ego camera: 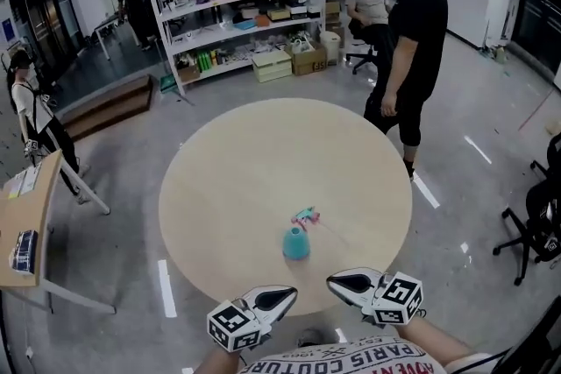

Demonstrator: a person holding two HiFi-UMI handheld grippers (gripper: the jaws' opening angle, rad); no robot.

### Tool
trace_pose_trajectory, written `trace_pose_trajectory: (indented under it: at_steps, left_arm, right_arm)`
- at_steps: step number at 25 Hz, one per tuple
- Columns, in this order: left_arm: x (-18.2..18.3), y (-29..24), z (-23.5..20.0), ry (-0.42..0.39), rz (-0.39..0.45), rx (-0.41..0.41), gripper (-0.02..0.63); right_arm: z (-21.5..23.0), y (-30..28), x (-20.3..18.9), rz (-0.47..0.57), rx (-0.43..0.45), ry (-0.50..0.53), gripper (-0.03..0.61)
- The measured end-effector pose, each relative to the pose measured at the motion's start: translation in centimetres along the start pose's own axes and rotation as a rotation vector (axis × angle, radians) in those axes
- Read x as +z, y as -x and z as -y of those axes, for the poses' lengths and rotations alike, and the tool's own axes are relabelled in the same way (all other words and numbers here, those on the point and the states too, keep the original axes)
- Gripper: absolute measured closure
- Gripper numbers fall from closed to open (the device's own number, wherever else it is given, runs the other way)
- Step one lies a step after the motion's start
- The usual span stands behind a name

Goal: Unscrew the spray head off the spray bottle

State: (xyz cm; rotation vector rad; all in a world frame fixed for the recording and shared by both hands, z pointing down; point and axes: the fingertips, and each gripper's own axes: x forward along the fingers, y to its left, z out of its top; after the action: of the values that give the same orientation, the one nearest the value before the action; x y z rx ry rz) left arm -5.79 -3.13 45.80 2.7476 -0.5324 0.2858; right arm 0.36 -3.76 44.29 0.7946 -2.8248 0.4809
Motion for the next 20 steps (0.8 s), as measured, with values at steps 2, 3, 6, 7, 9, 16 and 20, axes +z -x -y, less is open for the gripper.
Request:
trace_pose_trajectory:
  at_steps: [2,3,6,7,9,16,20]
  left_arm:
    - [-1.5,0.2,3.3,-0.006,-0.019,0.001,0.612]
    - [-2.3,0.2,5.4,-0.008,-0.025,0.001,0.612]
    - [-5.1,0.3,12.2,-0.012,-0.037,0.009,0.612]
    - [-6.1,0.4,14.7,-0.016,-0.04,0.014,0.612]
    - [-7.8,0.7,19.9,-0.029,-0.033,0.018,0.612]
    - [-8.9,4.0,34.0,-0.079,-0.011,0.051,0.612]
    - [-6.9,6.1,38.7,-0.13,0.0,0.08,0.612]
  right_arm:
    - [-2.6,2.0,-1.6,-0.008,0.002,-0.008,0.578]
    - [-4.1,3.3,-2.6,-0.013,0.002,-0.006,0.578]
    - [-9.1,8.1,-6.1,-0.014,-0.007,0.01,0.578]
    - [-10.8,10.0,-7.3,-0.009,-0.013,0.019,0.578]
    - [-14.5,13.7,-9.7,-0.001,-0.025,0.037,0.578]
    - [-24.7,22.7,-12.5,0.028,-0.013,0.001,0.578]
    - [-28.7,24.9,-10.7,0.054,0.001,0.052,0.578]
